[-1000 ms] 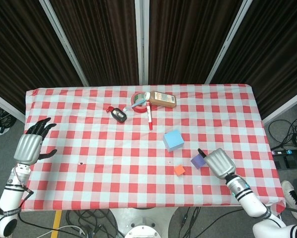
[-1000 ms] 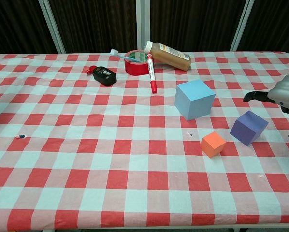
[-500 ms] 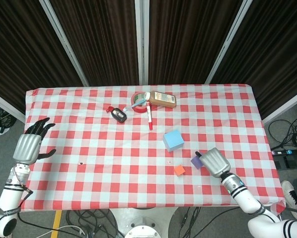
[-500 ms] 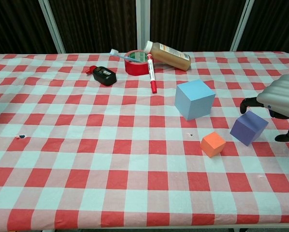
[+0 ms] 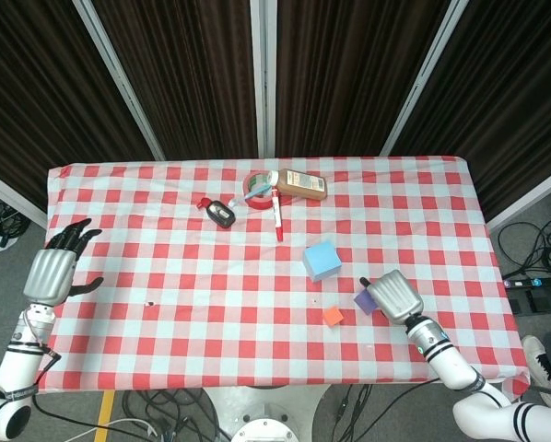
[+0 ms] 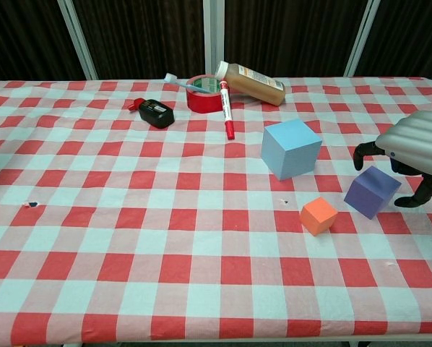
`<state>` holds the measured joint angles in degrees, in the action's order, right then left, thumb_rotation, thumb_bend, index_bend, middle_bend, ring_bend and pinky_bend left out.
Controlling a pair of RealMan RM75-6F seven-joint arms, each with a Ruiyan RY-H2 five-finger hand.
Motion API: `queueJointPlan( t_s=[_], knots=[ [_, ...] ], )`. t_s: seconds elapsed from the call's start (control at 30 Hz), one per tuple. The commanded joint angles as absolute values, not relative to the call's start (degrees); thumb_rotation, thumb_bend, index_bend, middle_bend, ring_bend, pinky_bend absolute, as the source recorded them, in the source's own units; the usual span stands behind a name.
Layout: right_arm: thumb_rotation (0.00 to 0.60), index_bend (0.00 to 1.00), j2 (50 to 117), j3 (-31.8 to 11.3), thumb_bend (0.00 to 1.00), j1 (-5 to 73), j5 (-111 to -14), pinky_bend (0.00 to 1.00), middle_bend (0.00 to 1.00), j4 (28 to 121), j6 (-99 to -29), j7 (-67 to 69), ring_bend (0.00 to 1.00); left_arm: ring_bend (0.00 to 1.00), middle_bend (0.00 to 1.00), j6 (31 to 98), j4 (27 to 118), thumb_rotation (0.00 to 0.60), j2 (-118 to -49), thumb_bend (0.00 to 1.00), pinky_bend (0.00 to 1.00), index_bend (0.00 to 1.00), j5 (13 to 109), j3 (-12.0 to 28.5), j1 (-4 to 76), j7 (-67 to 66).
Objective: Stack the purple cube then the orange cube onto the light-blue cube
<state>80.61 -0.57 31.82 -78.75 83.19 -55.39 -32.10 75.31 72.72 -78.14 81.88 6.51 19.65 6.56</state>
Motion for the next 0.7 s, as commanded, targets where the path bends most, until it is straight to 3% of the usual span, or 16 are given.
queueJointPlan(
  t_s=[0.03, 0.17, 0.5, 0.7],
  knots=[
    [0.600, 0.33, 81.10, -0.62, 0.07, 32.14, -78.73, 0.94, 1.00, 82.57, -55.00, -31.59, 1.00, 0.13, 0.20, 75.27, 72.70, 0.600, -78.14, 0.21, 0.23, 0.26, 81.85, 6.51, 19.64, 6.60],
    [0.600, 0.34, 81.37, -0.54, 0.08, 32.37, -78.81, 0.94, 1.00, 82.14, -54.73, -31.11, 1.00, 0.13, 0.20, 75.20, 72.72, 0.600, -78.16, 0.21, 0.23, 0.26, 81.91, 6.46, 19.66, 6.70],
    [0.600, 0.53, 80.99, -1.00, 0.08, 32.11, -79.92, 0.95, 1.00, 82.45, -56.85, -29.36, 1.00, 0.13, 0.20, 75.06, 72.77, 0.600, -78.11, 0.21, 0.23, 0.26, 81.88, 6.47, 19.65, 7.18],
    [0.600, 0.55, 78.12, -2.31, 0.09, 32.49, -78.73, 0.95, 1.00, 87.15, -57.11, -29.80, 1.00, 0.13, 0.20, 75.13, 72.81, 0.600, -78.06, 0.21, 0.23, 0.26, 81.88, 6.56, 19.64, 7.52]
  ],
)
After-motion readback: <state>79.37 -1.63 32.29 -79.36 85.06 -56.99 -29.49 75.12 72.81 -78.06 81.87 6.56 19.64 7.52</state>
